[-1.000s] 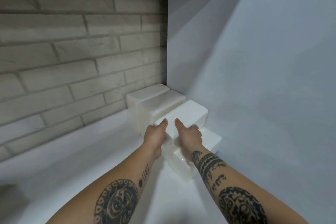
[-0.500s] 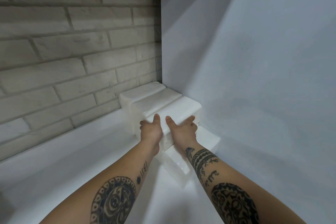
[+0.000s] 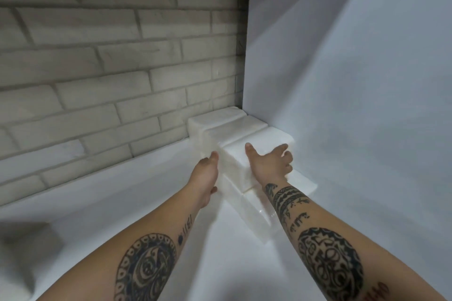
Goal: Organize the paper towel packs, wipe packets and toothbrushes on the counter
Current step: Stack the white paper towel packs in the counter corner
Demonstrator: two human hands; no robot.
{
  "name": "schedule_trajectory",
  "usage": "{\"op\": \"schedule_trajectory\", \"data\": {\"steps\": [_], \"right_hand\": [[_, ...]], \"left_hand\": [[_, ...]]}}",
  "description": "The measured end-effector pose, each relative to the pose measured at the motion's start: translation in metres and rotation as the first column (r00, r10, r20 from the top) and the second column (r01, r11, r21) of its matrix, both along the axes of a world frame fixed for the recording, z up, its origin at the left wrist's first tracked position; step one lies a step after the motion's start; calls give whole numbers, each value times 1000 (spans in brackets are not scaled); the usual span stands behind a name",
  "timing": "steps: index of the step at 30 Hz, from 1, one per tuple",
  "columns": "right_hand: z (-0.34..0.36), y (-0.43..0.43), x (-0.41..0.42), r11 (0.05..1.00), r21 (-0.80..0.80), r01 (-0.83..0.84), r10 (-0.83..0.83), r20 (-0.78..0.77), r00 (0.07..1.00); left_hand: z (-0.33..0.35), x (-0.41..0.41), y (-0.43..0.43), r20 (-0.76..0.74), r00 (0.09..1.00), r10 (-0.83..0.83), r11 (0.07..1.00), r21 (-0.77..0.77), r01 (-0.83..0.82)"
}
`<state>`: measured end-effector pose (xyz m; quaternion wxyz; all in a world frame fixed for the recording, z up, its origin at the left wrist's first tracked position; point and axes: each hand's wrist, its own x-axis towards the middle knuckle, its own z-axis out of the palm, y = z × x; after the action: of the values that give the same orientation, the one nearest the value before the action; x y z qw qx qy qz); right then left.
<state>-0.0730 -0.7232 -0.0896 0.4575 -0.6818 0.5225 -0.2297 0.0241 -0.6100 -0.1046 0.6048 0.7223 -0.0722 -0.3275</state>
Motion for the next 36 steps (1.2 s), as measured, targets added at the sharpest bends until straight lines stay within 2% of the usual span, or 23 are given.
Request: {"op": "schedule_trajectory", "data": {"steps": [3,5,9,14,17,20,25,27,29,30,32,34,36], "right_hand": [[21,43,17,946,-316,-70,81,22,996],[35,75,29,905,-397,-155,183,32,983],[45,161,60,836,-409,-365,428,71,901],[25,305,91,712,-346,-610,679,123,723],[4,382,94,628,-309,-714,772,138,620],[-16,468,100,513,-275,-813,858,126,498],[-33,597,100,332,-243,-911,942,127,309],[-37,646,104,273,-238,-932,960,129,249],[-40,691,105,199,-231,-952,978,109,178],[-41,712,106,161,-227,-960,985,102,141],[-45,757,109,92,-209,-974,994,74,78],[-44,781,110,56,-184,-981,997,57,46],[-49,804,115,44,-155,-987,999,26,41]], "left_hand": [[9,13,46,65,998,27,1000,-10,-27],[15,19,81,111,993,27,1000,-14,-25],[23,31,179,230,972,49,998,17,-54],[16,43,340,429,899,88,981,117,-152],[8,41,428,545,834,78,943,231,-239],[-1,35,531,609,778,156,877,277,-393],[-12,22,686,661,661,355,730,246,-637],[-18,22,739,705,568,424,640,210,-739],[-23,27,784,783,491,381,497,274,-823],[-26,30,803,796,501,340,416,350,-839],[-40,37,845,712,628,313,301,553,-777],[-51,36,861,557,770,312,271,725,-634],[-63,33,874,482,825,294,281,781,-557]]}}
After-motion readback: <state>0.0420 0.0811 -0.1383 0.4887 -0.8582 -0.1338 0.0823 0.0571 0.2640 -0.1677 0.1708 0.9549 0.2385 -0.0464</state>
